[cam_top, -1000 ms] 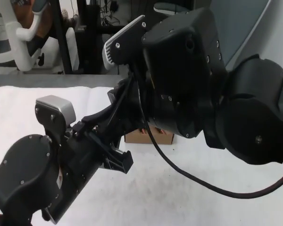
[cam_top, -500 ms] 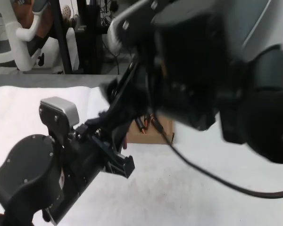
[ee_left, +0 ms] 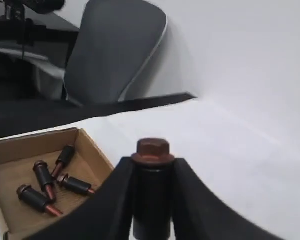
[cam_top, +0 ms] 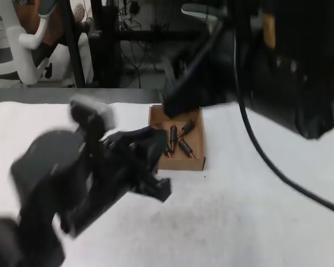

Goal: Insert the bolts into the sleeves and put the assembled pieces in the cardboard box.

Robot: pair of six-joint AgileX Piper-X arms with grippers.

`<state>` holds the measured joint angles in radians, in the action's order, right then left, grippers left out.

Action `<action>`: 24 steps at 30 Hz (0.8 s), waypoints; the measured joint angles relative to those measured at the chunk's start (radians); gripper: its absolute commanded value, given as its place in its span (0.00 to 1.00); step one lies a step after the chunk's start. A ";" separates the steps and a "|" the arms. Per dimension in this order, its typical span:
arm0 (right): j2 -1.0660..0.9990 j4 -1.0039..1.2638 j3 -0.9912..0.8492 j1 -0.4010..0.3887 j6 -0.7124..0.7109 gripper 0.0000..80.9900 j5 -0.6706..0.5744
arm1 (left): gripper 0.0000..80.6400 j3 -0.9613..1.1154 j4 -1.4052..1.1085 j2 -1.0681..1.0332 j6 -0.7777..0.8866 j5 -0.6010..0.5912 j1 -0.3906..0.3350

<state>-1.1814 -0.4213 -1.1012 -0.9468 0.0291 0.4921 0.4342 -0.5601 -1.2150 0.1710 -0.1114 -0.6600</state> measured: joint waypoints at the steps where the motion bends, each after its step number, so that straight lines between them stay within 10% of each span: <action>1: 0.000 -0.052 0.000 0.000 0.028 0.86 0.010 | 0.02 0.045 0.070 -0.011 -0.049 -0.010 0.000; 10: 0.000 -0.142 0.002 0.000 0.101 0.75 0.036 | 0.02 0.153 0.199 -0.056 -0.156 -0.025 0.004; 12: 0.002 -0.337 0.009 0.013 0.190 0.75 0.114 | 0.02 0.448 0.302 -0.354 -0.150 -0.121 0.158; 20: 0.050 -0.333 0.166 0.040 0.252 0.75 0.006 | 0.01 0.777 0.439 -0.758 -0.130 -0.192 0.238; 24: 0.073 -0.320 0.205 0.040 0.260 0.75 -0.043 | 0.33 0.871 0.480 -0.866 -0.128 -0.225 0.234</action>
<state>-1.1080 -0.7408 -0.8965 -0.9069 0.2888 0.4492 1.3048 -0.0805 -2.0814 0.0432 -0.3366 -0.4265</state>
